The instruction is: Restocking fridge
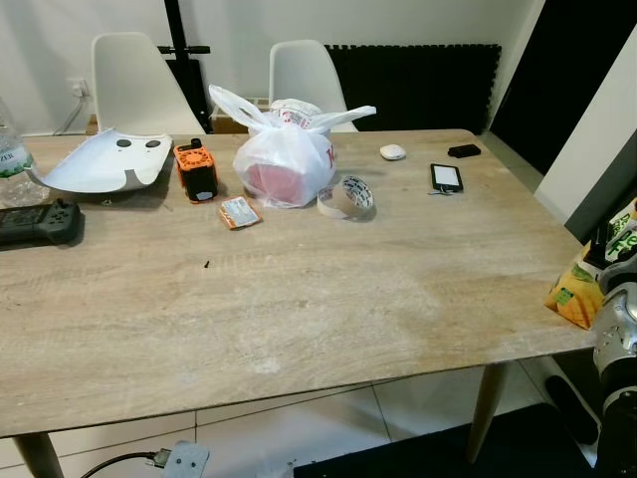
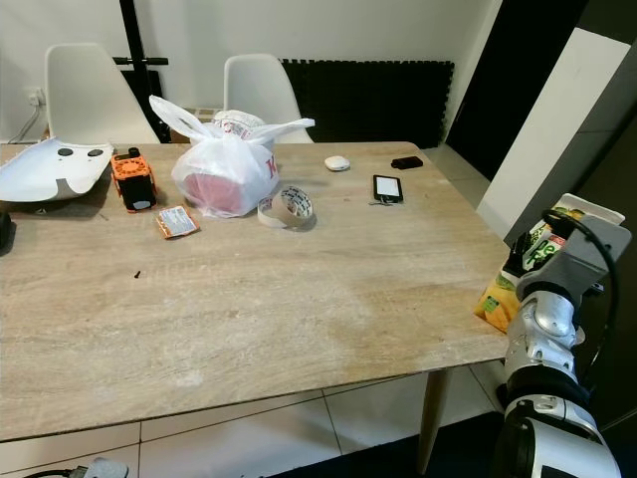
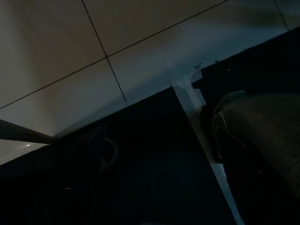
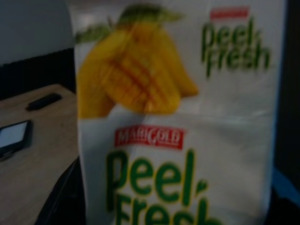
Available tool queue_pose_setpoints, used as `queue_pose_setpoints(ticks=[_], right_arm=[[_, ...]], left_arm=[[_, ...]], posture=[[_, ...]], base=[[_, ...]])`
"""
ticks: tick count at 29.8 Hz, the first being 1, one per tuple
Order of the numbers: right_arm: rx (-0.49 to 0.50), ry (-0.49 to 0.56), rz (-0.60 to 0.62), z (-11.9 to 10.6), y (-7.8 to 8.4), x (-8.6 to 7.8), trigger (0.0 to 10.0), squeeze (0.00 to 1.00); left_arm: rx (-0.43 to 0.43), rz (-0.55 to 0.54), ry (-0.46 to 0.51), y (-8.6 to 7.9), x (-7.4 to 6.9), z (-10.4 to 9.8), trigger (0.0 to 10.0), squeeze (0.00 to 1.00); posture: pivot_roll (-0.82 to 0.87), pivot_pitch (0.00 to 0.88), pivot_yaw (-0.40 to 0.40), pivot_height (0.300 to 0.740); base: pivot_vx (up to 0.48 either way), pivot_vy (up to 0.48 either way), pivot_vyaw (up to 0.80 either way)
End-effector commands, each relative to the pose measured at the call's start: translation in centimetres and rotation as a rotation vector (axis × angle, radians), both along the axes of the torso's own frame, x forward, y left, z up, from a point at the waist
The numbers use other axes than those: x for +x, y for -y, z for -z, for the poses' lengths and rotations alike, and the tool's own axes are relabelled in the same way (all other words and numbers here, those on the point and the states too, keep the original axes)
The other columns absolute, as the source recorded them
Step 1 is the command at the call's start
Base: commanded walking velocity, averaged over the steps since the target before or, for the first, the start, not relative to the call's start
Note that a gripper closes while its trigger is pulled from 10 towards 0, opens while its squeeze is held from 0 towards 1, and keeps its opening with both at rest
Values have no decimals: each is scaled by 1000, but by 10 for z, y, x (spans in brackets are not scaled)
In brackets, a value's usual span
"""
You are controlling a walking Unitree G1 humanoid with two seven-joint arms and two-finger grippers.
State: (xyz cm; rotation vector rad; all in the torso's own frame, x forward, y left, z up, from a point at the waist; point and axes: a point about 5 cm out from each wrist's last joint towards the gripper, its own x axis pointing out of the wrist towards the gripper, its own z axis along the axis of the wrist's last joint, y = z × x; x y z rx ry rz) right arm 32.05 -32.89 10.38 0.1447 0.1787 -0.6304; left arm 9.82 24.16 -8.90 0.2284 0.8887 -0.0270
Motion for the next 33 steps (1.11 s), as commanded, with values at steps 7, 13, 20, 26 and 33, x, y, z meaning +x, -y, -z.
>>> queue_pose_setpoints(ticks=[7,13,20,26,33], right_arm=[[193,-214,14,64,-17,-29,10000,0],[126,-246,-7,65,-18,-30,10000,0],[125,-221,6,62,-14,-30,7020,0],[94,-196,-6,56,-12,-28,10000,0],[40,-144,-48,46,-14,-19,10000,0]], left_arm=[[-5,3,-10,3,-3,2,10000,0],[-2,2,-11,2,-4,2,10000,0],[-1,4,-10,0,-5,1,10000,0],[-5,11,-8,0,-6,1,10000,0],[-6,12,-9,2,-6,2,10000,0]], posture=[[70,0,-17,740],[66,0,-14,740],[58,0,-10,740],[52,0,-9,740],[54,0,-11,740]], base=[[0,0,0],[0,0,0],[0,0,0],[0,0,0],[0,0,0]])
